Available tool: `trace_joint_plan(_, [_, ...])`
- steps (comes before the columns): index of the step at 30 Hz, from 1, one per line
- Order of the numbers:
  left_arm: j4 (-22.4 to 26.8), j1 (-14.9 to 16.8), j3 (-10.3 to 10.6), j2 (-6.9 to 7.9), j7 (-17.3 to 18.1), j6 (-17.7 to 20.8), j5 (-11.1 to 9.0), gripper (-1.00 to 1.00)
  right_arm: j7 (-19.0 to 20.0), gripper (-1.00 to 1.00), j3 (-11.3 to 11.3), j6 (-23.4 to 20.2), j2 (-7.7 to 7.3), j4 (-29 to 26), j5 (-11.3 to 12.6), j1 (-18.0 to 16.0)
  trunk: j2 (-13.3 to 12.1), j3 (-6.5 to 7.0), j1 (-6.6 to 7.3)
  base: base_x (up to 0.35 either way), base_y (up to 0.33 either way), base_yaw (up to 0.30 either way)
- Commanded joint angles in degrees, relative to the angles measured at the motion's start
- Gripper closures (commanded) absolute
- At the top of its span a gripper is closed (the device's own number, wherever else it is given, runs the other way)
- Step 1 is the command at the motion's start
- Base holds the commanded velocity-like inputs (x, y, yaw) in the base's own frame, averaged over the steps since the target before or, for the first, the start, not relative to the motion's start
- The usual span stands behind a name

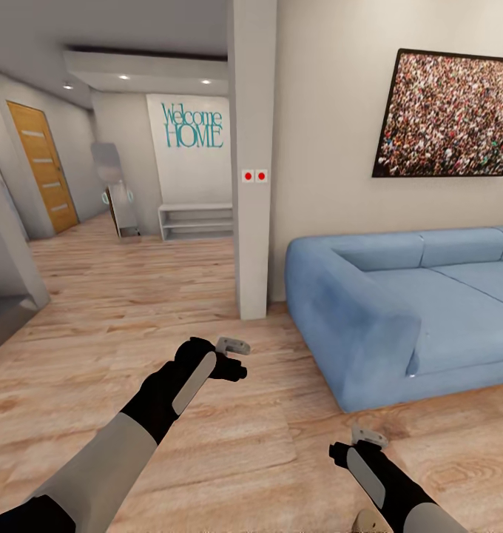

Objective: Place each of the two pumpkins and all three candles from the living room inside a cabinet in the living room (use any cabinet), then make sure every cabinet is closed, and position the cauldron so it is next to a table in the living room.

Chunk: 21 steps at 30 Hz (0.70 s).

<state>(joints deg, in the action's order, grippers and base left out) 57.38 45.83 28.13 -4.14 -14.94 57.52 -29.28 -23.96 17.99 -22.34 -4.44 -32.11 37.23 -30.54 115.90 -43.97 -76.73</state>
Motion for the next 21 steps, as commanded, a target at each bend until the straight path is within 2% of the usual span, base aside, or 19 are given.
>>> trace_joint_plan(1, [0.03,0.05,0.08,0.01,-0.58,0.14,-0.6,-1.0,-0.46,-1.0,0.48,-0.2,-0.12,-0.12,0.48,-0.04,0.45,-0.24,-0.22,0.0,0.0,0.0])
trace_joint_plan(7, [0.08,0.05,0.09,0.01,-0.54,0.14,-0.6,-1.0,4.17,-1.0,0.41,-0.39,-0.67,-0.12,0.44,-0.03,2.85,-1.32,-1.54,0.0,0.0,0.0])
trace_joint_plan(8, [0.1,0.05,0.09,0.01,-0.54,0.14,-0.6,-1.0,6.33,-1.0,0.36,-0.46,-1.13,-0.1,0.42,-0.04,3.25,-1.5,-1.76,0.0,0.0,0.0])
trace_joint_plan(11, [0.18,0.05,0.09,0.01,-0.54,0.14,-0.6,-1.0,8.69,-1.0,0.19,-0.53,-2.02,-0.08,0.45,-0.02,4.46,-2.04,-2.42,0.0,0.0,0.0])
trace_joint_plan(15, [0.24,0.05,-0.01,0.01,-0.51,0.14,-0.6,-1.0,10.39,-1.0,-0.02,-0.58,-3.05,-0.06,0.53,-0.02,6.06,-2.76,-3.29,0.0,0.0,0.0])
trace_joint_plan(21, [0.27,0.05,0.0,0.01,-0.54,0.14,-0.6,-1.0,10.83,-1.0,-0.27,-0.61,-3.45,0.65,0.59,-0.04,8.47,-3.83,-4.61,0.0,0.0,0.0])
